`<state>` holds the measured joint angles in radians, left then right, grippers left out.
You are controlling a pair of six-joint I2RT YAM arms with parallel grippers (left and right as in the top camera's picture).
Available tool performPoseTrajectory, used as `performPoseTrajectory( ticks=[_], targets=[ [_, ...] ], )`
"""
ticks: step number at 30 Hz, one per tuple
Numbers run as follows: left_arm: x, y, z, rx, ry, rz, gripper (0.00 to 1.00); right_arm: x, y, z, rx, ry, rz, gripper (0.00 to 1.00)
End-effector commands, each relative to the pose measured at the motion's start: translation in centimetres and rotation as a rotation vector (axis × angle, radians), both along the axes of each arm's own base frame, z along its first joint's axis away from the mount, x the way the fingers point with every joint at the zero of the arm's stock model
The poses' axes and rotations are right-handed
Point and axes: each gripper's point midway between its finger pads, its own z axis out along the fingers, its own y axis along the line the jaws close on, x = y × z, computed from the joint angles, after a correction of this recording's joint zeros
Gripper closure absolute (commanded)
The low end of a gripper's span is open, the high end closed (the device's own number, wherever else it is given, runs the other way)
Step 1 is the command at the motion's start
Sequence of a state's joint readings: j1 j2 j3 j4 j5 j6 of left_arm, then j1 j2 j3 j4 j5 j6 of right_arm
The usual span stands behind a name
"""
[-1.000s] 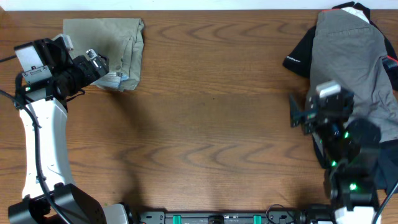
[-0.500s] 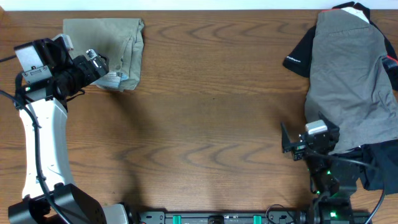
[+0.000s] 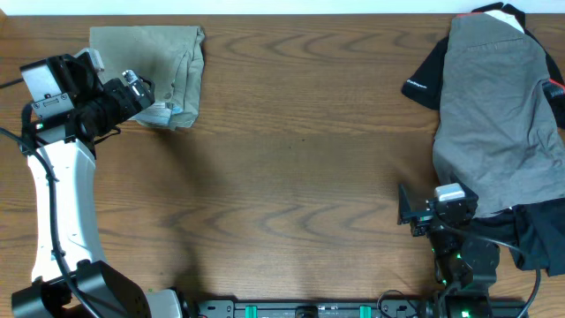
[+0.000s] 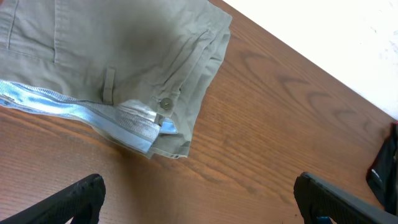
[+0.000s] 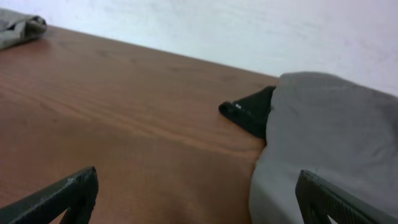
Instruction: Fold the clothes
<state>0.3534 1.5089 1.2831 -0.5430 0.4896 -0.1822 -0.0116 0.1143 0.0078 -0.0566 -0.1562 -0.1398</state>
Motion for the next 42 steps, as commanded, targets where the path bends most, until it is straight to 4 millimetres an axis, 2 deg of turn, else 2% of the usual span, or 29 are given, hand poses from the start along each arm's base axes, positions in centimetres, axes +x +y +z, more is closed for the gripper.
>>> performPoseTrajectory(
  ticks=[1,6,11,42],
  targets=[
    [-0.1,0.2,-0.2,0.013,0.005,-0.001,0.02,-0.1,-0.3,0.7,0.013,-0.030,-0.019,0.01],
    [-0.1,0.2,-0.2,0.013,0.005,-0.001,0.02,-0.4,-0.3,2.4,0.013,-0.107,-0.018,0.01],
    [-0.1,0.2,-0.2,0.013,0.005,-0.001,0.02,-0.4,0.5,2.3,0.016,-0.102,0.018,0.01],
    [-0.1,0.2,-0.2,0.013,0.005,0.000,0.02,-0.4,0.4,2.3,0.016,-0.101,0.017,0.01]
  ],
)
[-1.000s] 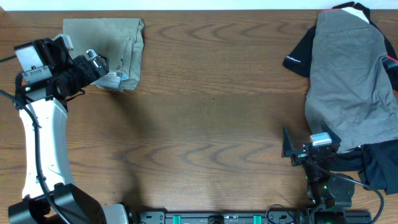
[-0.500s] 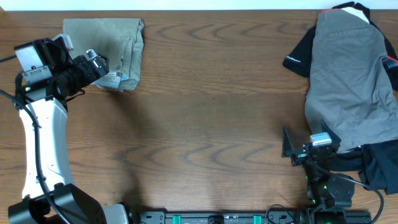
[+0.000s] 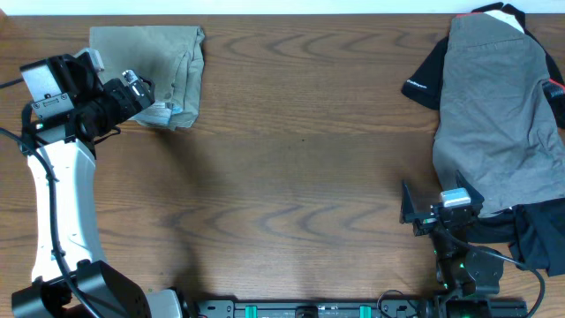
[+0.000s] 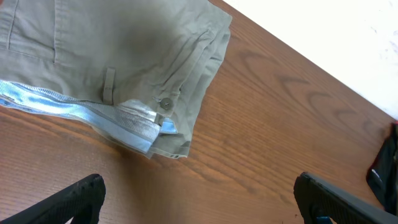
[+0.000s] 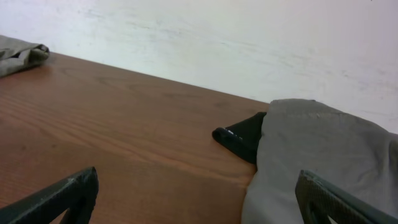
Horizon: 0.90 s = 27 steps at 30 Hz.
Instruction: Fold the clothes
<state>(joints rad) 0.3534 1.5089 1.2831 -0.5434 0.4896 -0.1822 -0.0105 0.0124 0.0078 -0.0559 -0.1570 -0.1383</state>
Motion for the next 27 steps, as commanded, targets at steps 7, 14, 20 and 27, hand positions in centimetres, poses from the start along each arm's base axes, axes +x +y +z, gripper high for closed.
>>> performPoseTrajectory(
  ticks=[7,14,20,27],
  targets=[
    [-1.0,-0.1,0.6,0.085,-0.023,-0.020,0.02,-0.1,0.4,0.0,0.015,0.001,0.016,0.01],
    [-2.4,-1.8,1.5,0.287,-0.213,0.028,0.02,-0.1,0.4,0.0,0.014,0.001,0.016,0.01],
    [-6.8,-5.2,0.5,0.407,-0.368,-0.070,0.02,-0.1,0.4,0.0,0.014,0.001,0.017,0.01],
    [-11.9,-8.0,-0.2,0.542,-0.524,-0.200,0.02,-0.1,0.4,0.0,0.015,0.001,0.017,0.01]
  ],
)
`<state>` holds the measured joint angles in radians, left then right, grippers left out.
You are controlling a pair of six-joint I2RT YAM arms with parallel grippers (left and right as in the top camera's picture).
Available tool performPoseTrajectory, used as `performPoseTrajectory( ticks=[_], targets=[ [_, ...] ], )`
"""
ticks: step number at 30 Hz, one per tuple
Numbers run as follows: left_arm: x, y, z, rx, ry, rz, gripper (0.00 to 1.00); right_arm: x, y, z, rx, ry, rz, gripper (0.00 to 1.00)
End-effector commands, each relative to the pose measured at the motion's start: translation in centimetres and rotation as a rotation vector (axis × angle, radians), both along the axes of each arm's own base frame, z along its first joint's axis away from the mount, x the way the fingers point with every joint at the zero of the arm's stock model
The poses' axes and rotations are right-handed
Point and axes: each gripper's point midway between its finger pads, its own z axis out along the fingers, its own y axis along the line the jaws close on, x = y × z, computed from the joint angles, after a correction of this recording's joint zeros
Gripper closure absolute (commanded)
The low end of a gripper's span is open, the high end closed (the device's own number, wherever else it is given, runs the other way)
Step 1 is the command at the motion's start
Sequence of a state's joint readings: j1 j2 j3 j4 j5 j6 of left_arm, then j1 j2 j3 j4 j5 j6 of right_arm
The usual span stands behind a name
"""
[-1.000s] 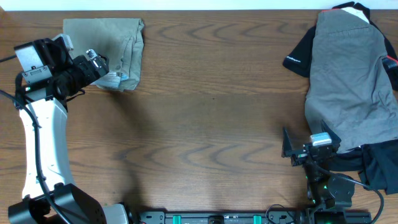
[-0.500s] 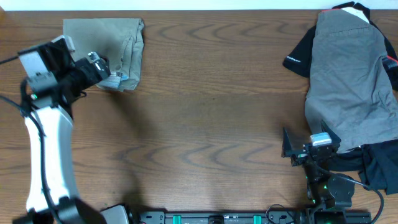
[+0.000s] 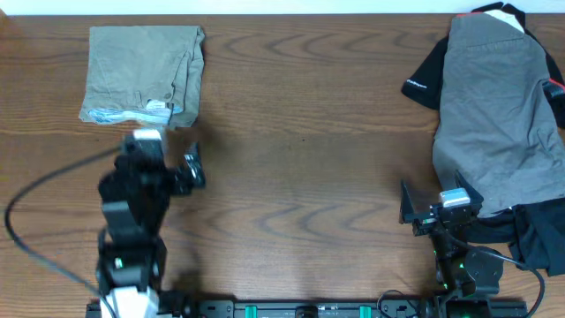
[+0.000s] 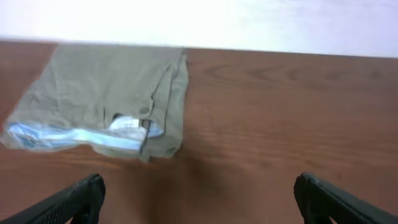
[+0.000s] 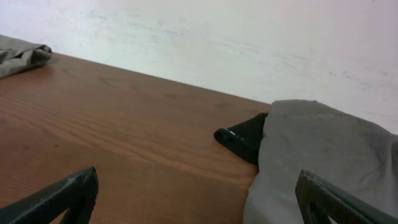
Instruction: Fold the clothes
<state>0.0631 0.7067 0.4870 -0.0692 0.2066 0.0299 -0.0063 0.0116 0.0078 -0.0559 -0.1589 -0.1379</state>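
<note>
Folded khaki trousers (image 3: 146, 75) lie at the table's far left, pale blue lining showing along their near edge (image 4: 74, 134). My left gripper (image 3: 152, 168) hovers nearer than the trousers, open and empty, its fingers (image 4: 81, 199) wide apart over bare wood. At the right, a grey garment (image 3: 494, 115) lies spread unfolded over a black one (image 3: 424, 81). My right gripper (image 3: 440, 199) stands open at the grey garment's near left corner, holding nothing. From the right wrist, the grey cloth (image 5: 323, 155) and a black corner (image 5: 239, 137) show ahead.
The brown wooden table (image 3: 300, 177) stretches between the trousers and the pile. More black cloth (image 3: 538, 234) lies at the near right beside the right arm. A white wall (image 5: 205, 43) runs behind the far edge.
My left arm has moved from beside the trousers' near left edge back toward the near side, now facing them from a distance. Its gripper stays open. The right arm has not moved.
My left gripper was open and close over the folded trousers' near edge, the right one open by the grey garment. Then the right gripper had shifted slightly nearer and tilted up. Now the left gripper is back from the trousers, which lie folded as before.
</note>
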Motion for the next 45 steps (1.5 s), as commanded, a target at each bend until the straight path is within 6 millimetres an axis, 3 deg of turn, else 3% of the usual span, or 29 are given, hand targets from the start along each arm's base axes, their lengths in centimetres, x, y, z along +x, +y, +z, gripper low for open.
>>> performPoseTrajectory(
  ticks=[1,7,20,31,37,45],
  targets=[
    [-1.7,-0.1,0.4,0.112,-0.099,-0.026,0.02,-0.1,0.3,-0.1,0.014,0.002,0.011,0.01],
    [-3.5,-0.3,-0.1,0.120,-0.239,-0.028,0.02,-0.1,0.3,-0.1,0.014,0.002,0.011,0.01],
    [-4.2,-0.3,-3.0,0.128,-0.353,-0.021,0.02,-0.1,0.3,-0.1,0.014,0.002,0.010,0.01],
    [-5.4,-0.4,-3.3,0.132,-0.356,-0.022,0.02,-0.1,0.3,-0.1,0.014,0.002,0.011,0.01],
    [-5.6,-0.3,-6.1,0.125,-0.239,-0.022,0.02,-0.1,0.3,-0.1,0.014,0.002,0.011,0.01],
    [-5.6,-0.3,-6.0,0.125,-0.244,-0.022,0.02,-0.1,0.3,-0.1,0.014,0.002,0.011,0.01]
  ],
)
